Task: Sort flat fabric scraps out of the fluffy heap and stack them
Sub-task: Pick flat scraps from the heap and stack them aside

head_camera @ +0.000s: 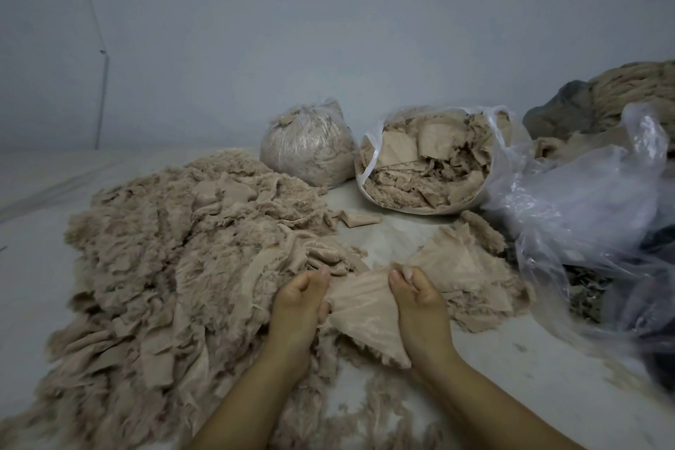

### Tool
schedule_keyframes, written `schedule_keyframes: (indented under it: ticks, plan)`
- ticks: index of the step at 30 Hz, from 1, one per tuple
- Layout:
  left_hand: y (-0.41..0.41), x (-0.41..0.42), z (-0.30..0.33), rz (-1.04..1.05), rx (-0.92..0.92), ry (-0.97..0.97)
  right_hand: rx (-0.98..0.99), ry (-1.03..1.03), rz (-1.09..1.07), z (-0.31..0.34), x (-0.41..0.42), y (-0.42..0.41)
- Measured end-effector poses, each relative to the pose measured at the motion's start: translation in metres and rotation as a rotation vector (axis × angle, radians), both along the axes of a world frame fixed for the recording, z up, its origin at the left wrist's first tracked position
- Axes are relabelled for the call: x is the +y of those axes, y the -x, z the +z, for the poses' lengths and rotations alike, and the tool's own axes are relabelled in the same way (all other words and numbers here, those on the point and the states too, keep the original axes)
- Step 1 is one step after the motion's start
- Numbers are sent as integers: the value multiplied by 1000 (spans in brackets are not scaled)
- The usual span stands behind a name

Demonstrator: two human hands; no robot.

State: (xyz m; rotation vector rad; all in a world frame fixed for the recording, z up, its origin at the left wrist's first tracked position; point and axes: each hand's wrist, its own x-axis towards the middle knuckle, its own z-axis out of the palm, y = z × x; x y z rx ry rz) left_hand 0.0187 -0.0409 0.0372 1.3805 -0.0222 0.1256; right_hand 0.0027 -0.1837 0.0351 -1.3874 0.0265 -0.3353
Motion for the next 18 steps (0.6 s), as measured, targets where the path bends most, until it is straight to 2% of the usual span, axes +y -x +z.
schedule_keyframes:
  ticks: [4,8,9,12,14,18]
  plan:
    - [-6,-4,-4,184,-149,-75,-36,-10,-29,0,4,0]
    - [-12,0,-11,246,-323,-395,-41,-18,-26,3,-4,-1]
    - [-12,1,-12,250,-327,-401,-38,-27,-21,5,-6,-1]
    - [-10,2,-10,237,-313,-250,-43,-32,-22,10,-9,-5]
    - [-8,1,-8,146,-259,-144,-69,-4,-27,13,-8,-8]
    - [1,-13,-9,-309,-27,-1,-178,278,-6,19,9,-12]
